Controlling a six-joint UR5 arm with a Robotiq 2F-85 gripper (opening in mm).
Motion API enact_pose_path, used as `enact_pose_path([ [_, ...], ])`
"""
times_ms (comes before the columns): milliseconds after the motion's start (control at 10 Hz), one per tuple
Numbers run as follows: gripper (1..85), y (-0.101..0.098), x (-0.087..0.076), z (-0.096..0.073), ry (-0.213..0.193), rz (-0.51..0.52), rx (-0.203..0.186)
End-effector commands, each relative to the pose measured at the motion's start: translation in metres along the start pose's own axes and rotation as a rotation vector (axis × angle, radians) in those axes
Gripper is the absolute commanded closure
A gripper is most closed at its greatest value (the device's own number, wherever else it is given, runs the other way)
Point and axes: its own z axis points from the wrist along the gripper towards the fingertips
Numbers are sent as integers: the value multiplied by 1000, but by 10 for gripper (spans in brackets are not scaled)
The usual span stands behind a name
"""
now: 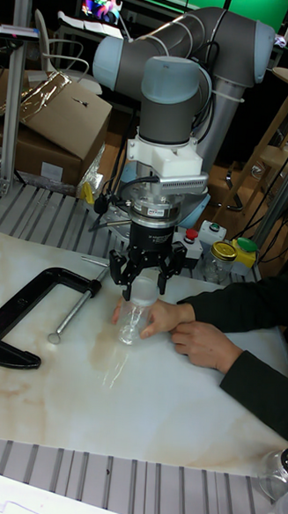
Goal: Unscrew the lid from the jar
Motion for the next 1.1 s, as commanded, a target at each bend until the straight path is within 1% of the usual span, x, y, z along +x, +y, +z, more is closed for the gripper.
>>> enact_pose_path([
  [0,440,1,-2,-1,-7,-1,-6],
  [100,557,2,-2,-1,-7,-1,-8],
  [300,737,3,-3,-1,-5,-12,-10],
  [400,843,1,-2,-1,1,-28,-1],
  [500,847,1,-1,-1,4,-51,1],
  [700,847,-6,2,0,15,-142,31],
  [800,847,-7,3,1,18,-185,34],
  [900,847,-2,2,2,9,-215,23],
  [1000,847,-1,-1,3,1,-246,28],
])
